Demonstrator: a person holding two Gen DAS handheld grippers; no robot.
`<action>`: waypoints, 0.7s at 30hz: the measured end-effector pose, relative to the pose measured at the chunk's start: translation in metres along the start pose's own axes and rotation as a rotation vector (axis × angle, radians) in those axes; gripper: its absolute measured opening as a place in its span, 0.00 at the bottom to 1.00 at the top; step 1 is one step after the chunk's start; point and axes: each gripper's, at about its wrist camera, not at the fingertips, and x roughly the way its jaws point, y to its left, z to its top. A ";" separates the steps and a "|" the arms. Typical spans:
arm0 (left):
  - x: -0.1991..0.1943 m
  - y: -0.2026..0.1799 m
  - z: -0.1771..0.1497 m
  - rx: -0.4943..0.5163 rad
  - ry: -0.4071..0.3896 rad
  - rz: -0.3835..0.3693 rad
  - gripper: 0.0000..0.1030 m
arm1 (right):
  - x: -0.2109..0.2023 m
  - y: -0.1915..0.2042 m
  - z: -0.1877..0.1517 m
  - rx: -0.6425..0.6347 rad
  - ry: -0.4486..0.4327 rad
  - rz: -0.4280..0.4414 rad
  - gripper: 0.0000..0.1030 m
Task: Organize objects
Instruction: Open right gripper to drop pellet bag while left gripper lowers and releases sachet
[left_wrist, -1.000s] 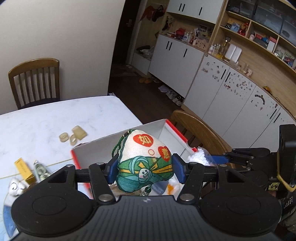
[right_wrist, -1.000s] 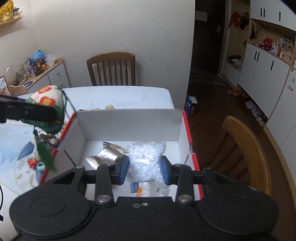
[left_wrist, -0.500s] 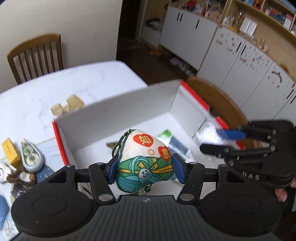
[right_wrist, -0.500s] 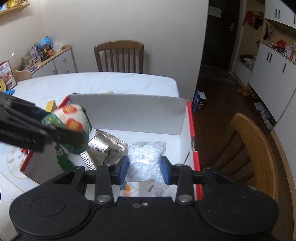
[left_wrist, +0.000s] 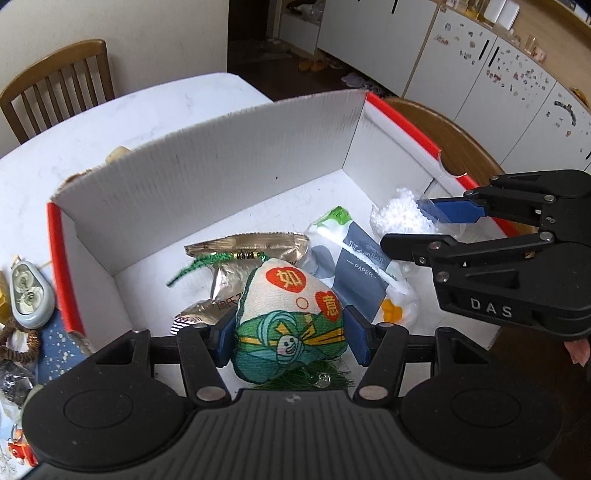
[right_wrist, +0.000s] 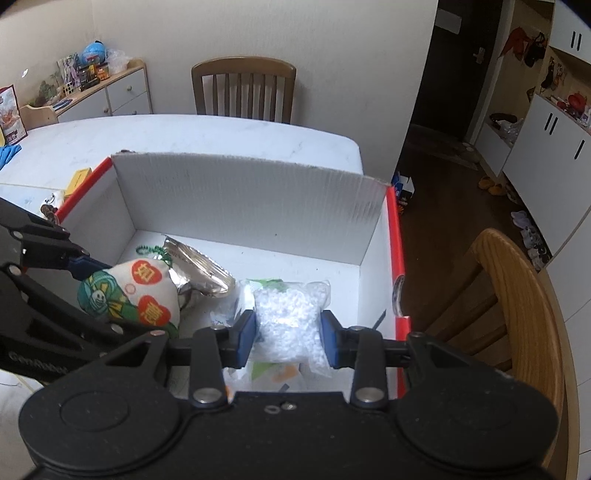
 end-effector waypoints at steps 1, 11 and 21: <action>0.002 0.000 0.000 -0.002 0.004 0.001 0.57 | 0.001 0.000 0.000 -0.002 0.004 0.008 0.36; 0.019 -0.007 0.005 0.009 0.064 0.015 0.59 | 0.001 -0.008 -0.002 0.003 0.002 0.028 0.41; 0.011 -0.003 0.002 -0.021 0.042 0.005 0.66 | -0.013 -0.006 -0.005 0.020 -0.015 0.070 0.55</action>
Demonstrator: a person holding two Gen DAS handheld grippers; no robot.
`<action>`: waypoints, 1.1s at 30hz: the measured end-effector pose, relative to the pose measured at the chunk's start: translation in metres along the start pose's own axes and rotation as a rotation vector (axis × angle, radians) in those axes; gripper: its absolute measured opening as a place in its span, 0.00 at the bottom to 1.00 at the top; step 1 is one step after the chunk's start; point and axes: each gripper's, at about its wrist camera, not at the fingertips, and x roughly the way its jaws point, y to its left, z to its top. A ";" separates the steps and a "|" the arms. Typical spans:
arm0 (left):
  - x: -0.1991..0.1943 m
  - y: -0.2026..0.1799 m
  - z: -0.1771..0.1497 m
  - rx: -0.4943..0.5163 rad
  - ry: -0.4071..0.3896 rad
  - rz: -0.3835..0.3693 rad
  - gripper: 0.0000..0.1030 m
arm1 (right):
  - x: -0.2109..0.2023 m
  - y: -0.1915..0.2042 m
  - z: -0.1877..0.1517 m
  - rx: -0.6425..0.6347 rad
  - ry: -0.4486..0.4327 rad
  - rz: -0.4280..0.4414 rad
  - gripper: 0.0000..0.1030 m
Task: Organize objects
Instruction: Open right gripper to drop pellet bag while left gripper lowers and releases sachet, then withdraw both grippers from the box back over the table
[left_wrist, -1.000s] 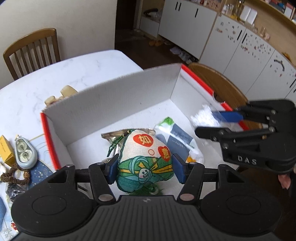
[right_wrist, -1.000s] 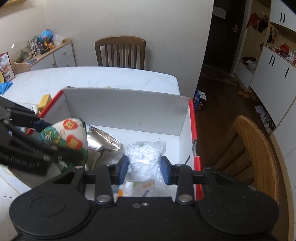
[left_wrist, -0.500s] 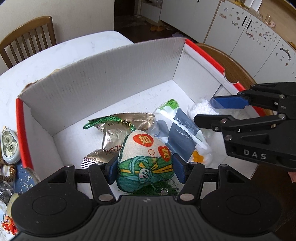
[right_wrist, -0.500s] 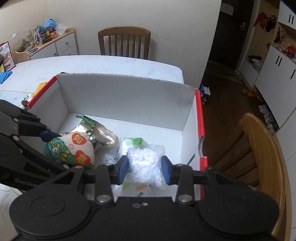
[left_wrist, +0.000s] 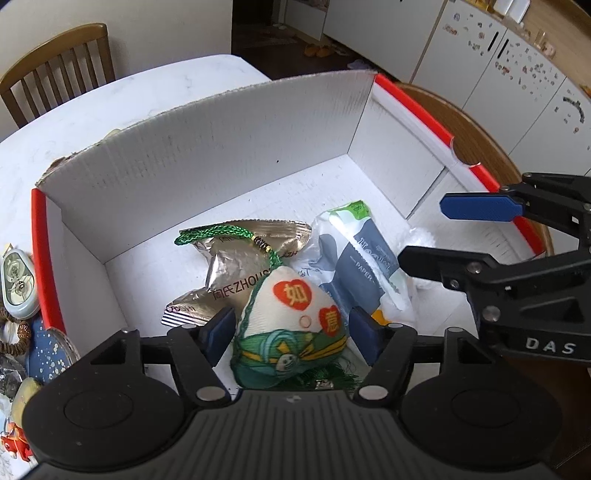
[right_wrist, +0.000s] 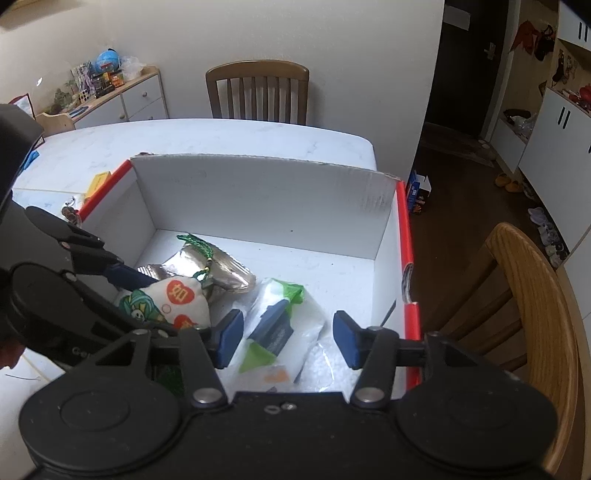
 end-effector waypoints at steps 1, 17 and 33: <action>-0.002 0.000 -0.001 -0.003 -0.006 -0.002 0.66 | -0.002 0.000 0.000 0.005 -0.006 0.001 0.57; -0.056 0.009 -0.023 -0.052 -0.154 -0.014 0.71 | -0.052 0.004 0.001 0.061 -0.099 0.052 0.79; -0.118 0.044 -0.050 -0.071 -0.265 -0.038 0.76 | -0.076 0.054 0.008 0.097 -0.143 0.070 0.87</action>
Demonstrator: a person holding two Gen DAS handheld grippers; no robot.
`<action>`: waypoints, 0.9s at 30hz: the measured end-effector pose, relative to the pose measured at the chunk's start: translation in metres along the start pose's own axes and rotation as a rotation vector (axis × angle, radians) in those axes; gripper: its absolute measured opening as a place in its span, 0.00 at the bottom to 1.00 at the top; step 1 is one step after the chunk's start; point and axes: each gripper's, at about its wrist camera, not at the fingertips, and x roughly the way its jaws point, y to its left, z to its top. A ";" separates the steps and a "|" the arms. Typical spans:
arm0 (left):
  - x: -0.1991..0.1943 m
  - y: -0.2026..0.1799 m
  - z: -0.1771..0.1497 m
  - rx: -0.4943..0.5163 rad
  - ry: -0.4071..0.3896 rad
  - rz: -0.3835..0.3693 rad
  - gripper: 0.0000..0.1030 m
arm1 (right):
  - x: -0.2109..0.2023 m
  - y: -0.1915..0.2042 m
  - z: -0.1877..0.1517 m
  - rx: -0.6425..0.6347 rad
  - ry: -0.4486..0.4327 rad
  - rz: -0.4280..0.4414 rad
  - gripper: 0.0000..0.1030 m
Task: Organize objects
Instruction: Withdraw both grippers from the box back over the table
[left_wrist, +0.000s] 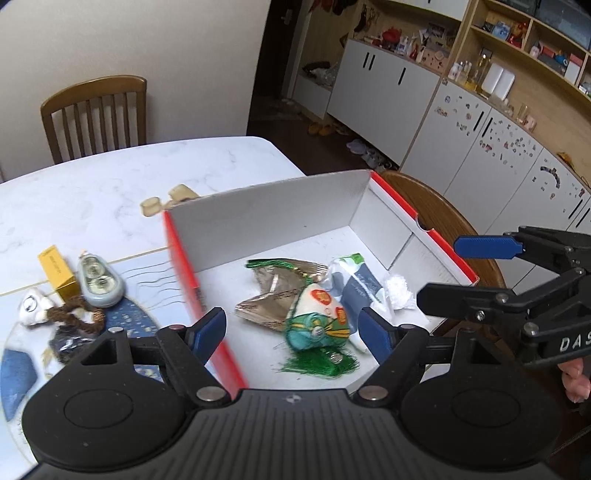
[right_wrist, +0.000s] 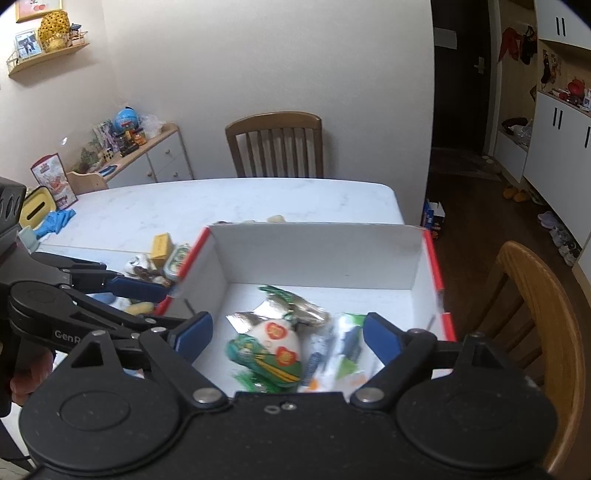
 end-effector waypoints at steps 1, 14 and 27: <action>-0.004 0.005 -0.001 -0.005 -0.006 0.000 0.76 | 0.000 0.005 0.000 -0.003 -0.001 0.002 0.87; -0.045 0.086 -0.036 -0.059 -0.025 0.040 0.87 | 0.007 0.085 -0.005 -0.057 0.007 0.047 0.92; -0.059 0.167 -0.082 -0.043 -0.014 0.065 1.00 | 0.036 0.157 -0.010 -0.075 0.058 0.063 0.92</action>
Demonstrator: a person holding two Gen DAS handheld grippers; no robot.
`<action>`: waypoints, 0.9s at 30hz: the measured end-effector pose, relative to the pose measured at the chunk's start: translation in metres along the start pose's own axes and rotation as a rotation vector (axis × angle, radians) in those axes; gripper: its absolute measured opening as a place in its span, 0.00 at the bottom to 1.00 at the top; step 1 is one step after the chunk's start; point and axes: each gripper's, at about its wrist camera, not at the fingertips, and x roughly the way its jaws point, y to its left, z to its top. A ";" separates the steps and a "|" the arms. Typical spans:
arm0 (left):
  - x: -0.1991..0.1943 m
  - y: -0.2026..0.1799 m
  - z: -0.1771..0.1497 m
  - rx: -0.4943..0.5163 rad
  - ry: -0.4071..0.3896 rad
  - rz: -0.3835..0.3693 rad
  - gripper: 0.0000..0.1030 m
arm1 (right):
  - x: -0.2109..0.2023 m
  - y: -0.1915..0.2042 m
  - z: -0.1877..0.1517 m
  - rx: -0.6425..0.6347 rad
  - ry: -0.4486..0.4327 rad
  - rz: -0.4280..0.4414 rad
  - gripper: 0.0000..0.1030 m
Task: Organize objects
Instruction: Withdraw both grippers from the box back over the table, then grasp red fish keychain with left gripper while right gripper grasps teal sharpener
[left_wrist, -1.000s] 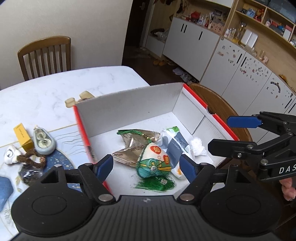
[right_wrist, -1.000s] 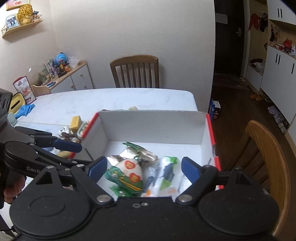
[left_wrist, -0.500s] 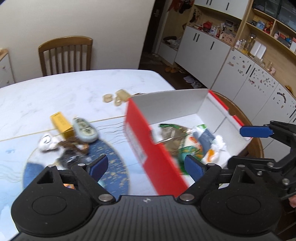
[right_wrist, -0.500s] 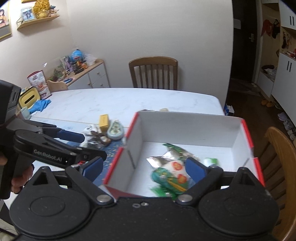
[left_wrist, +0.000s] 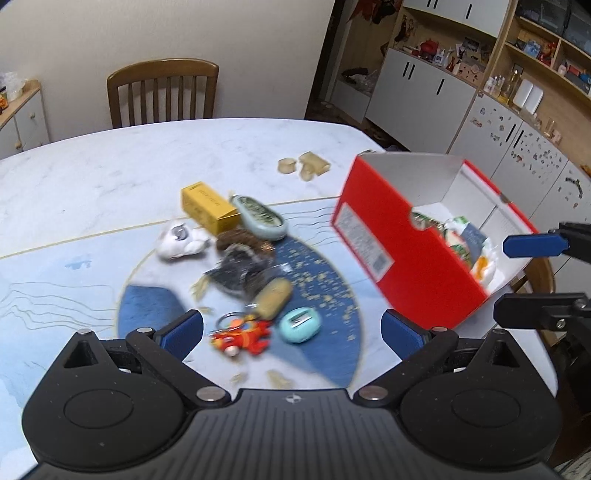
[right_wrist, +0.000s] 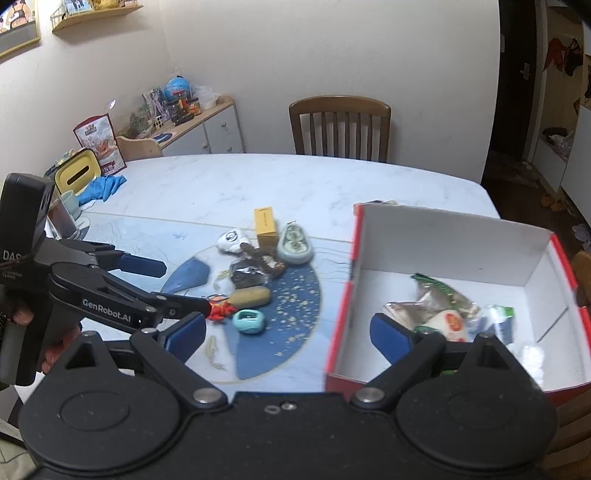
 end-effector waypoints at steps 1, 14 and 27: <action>0.002 0.004 -0.003 0.006 0.003 0.004 1.00 | 0.004 0.005 0.001 0.000 0.006 0.000 0.92; 0.036 0.048 -0.030 0.036 0.030 0.030 1.00 | 0.059 0.051 0.001 -0.037 0.095 -0.020 0.92; 0.060 0.045 -0.034 0.083 -0.013 0.077 1.00 | 0.118 0.050 0.006 0.083 0.174 -0.097 0.88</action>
